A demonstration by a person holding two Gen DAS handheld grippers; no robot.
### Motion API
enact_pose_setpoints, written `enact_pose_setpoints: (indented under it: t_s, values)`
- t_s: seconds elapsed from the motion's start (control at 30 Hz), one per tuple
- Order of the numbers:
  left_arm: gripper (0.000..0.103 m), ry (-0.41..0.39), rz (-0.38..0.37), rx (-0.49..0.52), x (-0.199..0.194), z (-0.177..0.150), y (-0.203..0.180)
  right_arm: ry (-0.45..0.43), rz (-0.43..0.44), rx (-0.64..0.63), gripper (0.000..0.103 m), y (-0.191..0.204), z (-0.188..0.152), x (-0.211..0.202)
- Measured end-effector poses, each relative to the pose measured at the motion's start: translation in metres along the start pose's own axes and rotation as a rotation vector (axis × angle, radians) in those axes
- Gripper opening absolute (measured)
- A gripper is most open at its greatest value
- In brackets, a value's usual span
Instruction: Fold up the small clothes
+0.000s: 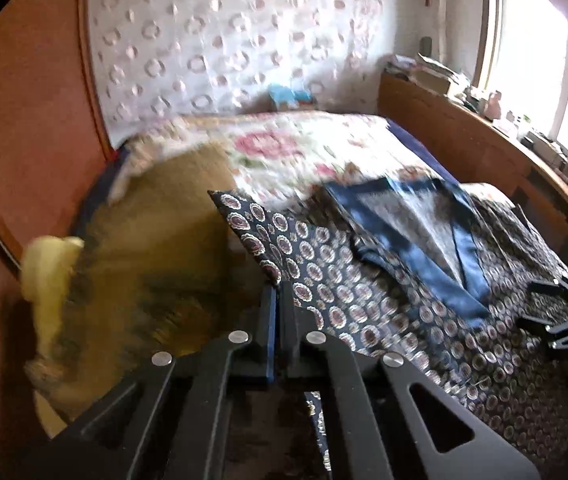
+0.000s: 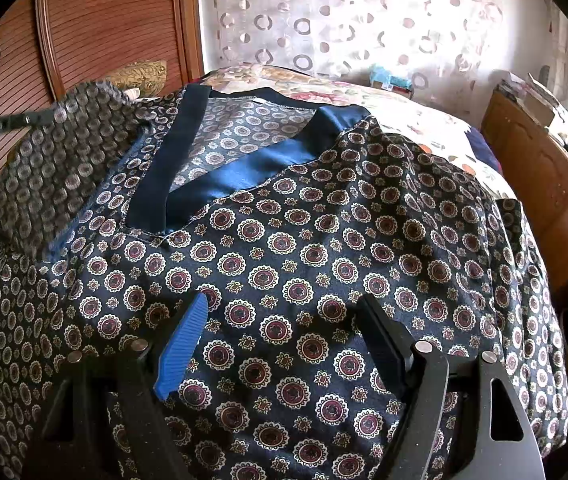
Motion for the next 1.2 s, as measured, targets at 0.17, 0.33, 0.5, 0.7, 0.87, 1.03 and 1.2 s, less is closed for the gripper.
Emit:
enact_pose_setpoints:
  t_s: [0.17,0.33,0.5,0.7,0.87,1.03,1.2]
  values:
    - [0.002,-0.023,0.093,0.01,-0.003,0.02,0.025,0.0,0.0,0.0,0.078,0.0,0.0,0.0]
    - [0.003,-0.006,0.113,0.002,0.007,0.02,0.036,0.0,0.0,0.0,0.078,0.0,0.0,0.0]
    - [0.038,-0.062,0.08,0.018,-0.005,0.015,0.029,0.0,0.0,0.001,0.078,0.0,0.0,-0.001]
    - [0.073,-0.096,0.006,0.049,-0.027,0.005,0.007,0.0,0.0,0.002,0.078,0.0,0.0,-0.001]
    - [0.079,-0.075,-0.07,0.036,-0.031,-0.025,-0.013,0.0,0.0,0.002,0.078,-0.001,0.0,-0.001]
    - [0.079,-0.017,-0.08,0.066,-0.023,-0.057,-0.037,0.0,0.0,0.002,0.079,-0.001,0.0,-0.001]
    - [0.079,0.027,-0.084,0.072,-0.02,-0.069,-0.048,0.0,0.0,0.002,0.079,-0.001,0.0,-0.001]
Point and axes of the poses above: each gripper's, at about its wrist camera, not at the fingertips, and x roughly the way its jaws point, y to its left, z to its top, the point moved 1 cm from there along x, roughly the way its jaws point, and after that the axes turned 5 degrees about -y, right-handed, at the moved point
